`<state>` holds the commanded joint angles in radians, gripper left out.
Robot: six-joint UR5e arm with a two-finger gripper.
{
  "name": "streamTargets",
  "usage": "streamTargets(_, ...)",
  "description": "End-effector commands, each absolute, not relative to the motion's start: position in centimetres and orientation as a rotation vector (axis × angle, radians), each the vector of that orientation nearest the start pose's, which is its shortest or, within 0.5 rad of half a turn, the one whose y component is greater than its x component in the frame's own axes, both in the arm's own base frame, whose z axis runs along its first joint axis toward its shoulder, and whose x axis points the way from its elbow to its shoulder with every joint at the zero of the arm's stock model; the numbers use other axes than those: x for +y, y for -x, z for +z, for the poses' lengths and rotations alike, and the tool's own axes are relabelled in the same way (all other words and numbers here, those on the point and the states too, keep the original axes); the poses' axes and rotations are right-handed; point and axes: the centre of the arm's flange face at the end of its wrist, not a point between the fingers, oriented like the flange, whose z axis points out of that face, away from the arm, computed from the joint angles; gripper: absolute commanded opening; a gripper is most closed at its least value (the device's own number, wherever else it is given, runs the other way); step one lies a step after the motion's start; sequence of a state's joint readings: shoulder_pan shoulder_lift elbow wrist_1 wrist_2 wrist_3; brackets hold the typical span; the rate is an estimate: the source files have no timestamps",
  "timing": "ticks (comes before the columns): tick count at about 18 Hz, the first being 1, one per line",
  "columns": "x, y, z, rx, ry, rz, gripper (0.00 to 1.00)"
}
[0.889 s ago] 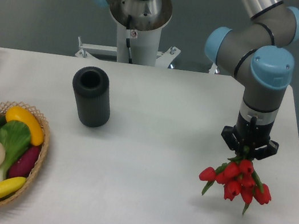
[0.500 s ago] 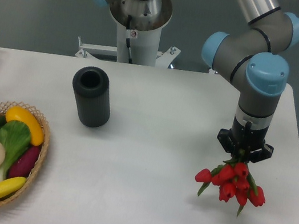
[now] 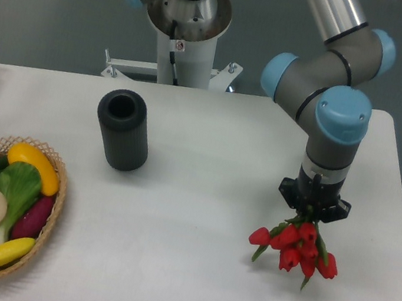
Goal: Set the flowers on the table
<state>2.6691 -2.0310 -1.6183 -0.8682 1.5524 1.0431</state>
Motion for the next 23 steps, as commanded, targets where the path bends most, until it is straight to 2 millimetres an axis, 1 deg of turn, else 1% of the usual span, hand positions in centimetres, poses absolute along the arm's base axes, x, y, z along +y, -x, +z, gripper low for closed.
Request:
streamTargets(1, 41.7, 51.5, 27.2, -0.076, 3.023, 0.242, 0.27)
streamTargets(2, 41.8, 51.4, 27.1, -0.074, 3.022, 0.238, 0.3)
streamTargets(3, 41.9, 51.4, 27.1, -0.072, 3.015, 0.234, 0.41)
streamTargets(5, 41.8, 51.5, 27.1, -0.086, 3.013, 0.232, 1.0)
streamTargets(9, 41.7, 51.5, 28.0, -0.097, 3.005, 0.256, 1.0)
streamTargets(12, 41.5, 51.6, 29.7, -0.101, 2.979, 0.319, 1.0)
streamTargets(14, 40.8, 52.1, 30.0, -0.129, 2.976, 0.335, 1.0)
streamTargets(15, 39.6, 52.4, 30.4, -0.16, 2.966, 0.336, 1.0)
streamTargets(16, 39.0, 52.6, 30.8, -0.164, 2.961, 0.348, 1.0)
streamTargets(19, 39.1, 52.2, 31.6, -0.152, 2.945, 0.386, 1.0)
streamTargets(21, 38.9, 52.4, 31.8, -0.16, 2.946, 0.4, 1.0)
streamTargets(22, 38.2, 52.6, 31.5, -0.177, 2.951, 0.394, 1.0)
streamTargets(23, 37.0, 53.2, 31.2, -0.206, 2.953, 0.393, 1.0)
